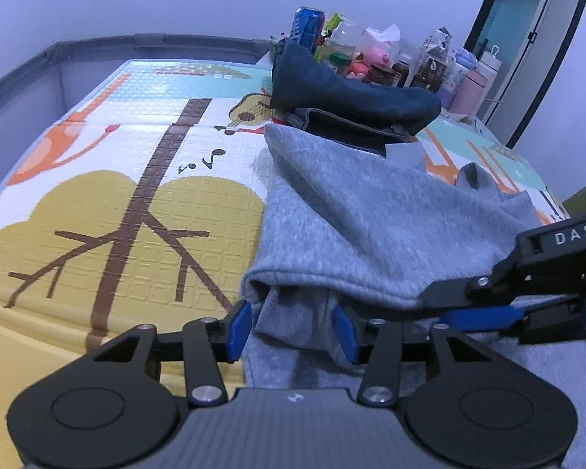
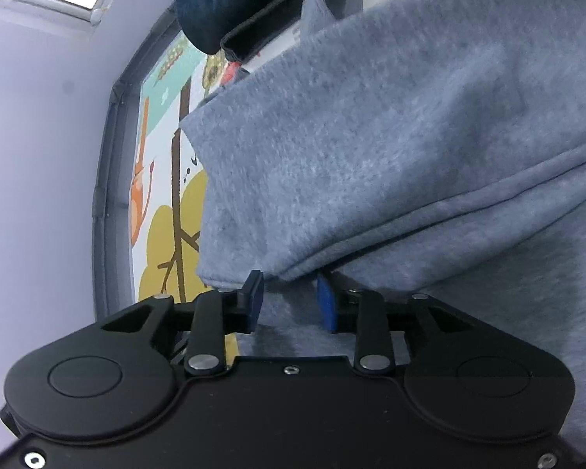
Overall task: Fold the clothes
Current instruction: 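Open both grippers and release the folded grey sweatshirt edge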
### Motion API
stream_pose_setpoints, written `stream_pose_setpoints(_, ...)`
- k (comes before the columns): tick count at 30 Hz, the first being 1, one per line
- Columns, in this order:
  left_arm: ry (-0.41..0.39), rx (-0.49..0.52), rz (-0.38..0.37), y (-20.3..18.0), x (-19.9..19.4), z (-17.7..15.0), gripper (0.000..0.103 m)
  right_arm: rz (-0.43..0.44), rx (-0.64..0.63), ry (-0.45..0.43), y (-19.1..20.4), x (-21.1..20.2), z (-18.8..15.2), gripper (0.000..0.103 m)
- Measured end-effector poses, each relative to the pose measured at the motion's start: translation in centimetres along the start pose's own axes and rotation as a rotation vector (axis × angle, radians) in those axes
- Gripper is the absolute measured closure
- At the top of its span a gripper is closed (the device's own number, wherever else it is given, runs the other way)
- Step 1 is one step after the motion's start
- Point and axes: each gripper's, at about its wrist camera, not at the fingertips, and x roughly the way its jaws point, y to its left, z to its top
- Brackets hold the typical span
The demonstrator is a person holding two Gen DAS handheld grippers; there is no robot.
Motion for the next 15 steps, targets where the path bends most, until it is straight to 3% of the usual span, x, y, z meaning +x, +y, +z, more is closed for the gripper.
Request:
stream_pose_setpoints(3,-0.014,0.009,0.01,-0.1,-1.2,-0.2,0.054,-0.017,-0.035,-0.044,-0.2,-2.1,-0.4,0.073)
stream_pose_setpoints(10,-0.101,-0.005,-0.051,-1.3,-2.8,1.7,0.054,-0.099,-0.07,-0.221,-1.9,-7.1,1.0,0.074)
stream_pose_setpoints(15,-0.114,0.029,-0.032,-4.0,-0.7,4.1,0.053,-0.187,-0.109,-0.319,-2.6,-8.6,2.9,0.084)
